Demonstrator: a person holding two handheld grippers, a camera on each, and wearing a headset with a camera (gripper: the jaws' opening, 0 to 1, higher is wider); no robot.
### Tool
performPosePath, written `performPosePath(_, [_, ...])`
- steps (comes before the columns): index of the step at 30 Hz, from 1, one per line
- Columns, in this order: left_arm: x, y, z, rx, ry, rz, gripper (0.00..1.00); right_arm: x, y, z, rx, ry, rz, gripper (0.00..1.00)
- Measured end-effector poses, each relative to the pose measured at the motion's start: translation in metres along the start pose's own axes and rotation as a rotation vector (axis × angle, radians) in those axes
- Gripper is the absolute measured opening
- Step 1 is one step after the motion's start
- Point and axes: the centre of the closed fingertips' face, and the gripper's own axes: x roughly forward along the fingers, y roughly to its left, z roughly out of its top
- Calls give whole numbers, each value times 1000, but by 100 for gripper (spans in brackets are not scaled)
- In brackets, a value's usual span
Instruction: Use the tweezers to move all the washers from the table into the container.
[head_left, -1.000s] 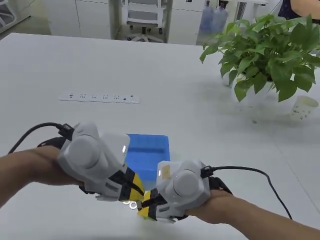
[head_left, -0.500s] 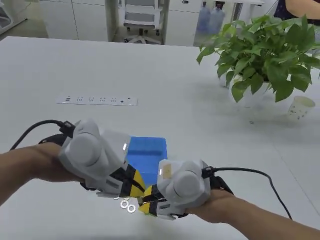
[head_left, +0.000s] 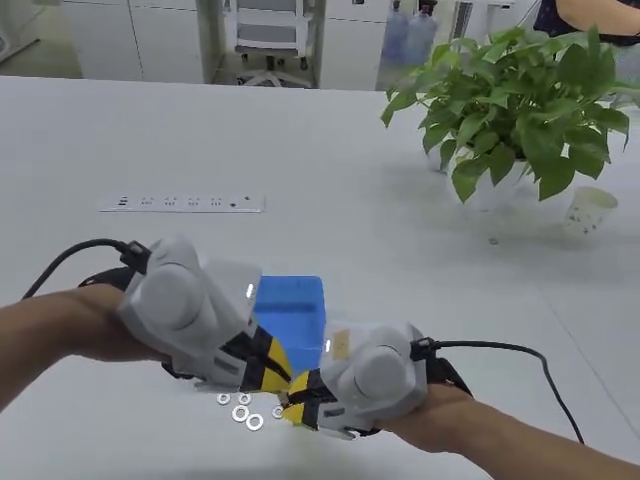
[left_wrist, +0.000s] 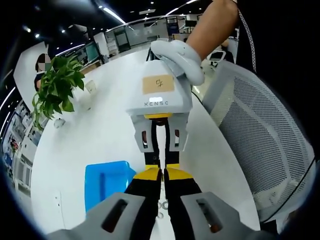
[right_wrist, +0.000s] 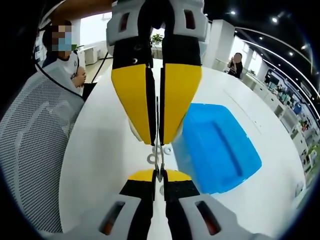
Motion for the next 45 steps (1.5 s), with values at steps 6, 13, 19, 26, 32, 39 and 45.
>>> performPosePath(6, [-1,1,1,-7,-10,3,9,-3,-3,1,-7,-12,-16,6])
performPosePath(13, [-1,4,0,5,-15,10,6,-5,-5,-1,-6,-10,-29,6])
performPosePath(19, [3,4,2,24,-19,0,6,-6,-7,-5,-18,3,-42,7])
performPosePath(26, [8,4,1,37,-17,-14,6,-6,-8,-10,-20,8,-56,9])
performPosePath(32, [9,4,0,33,-16,-27,6,-3,-8,-11,-15,6,-56,10])
performPosePath(39, [11,4,-2,30,-18,-40,6,-2,-7,-13,-6,3,-58,10])
performPosePath(45, [11,6,-1,26,-24,-45,6,-3,-8,-13,3,0,-62,11])
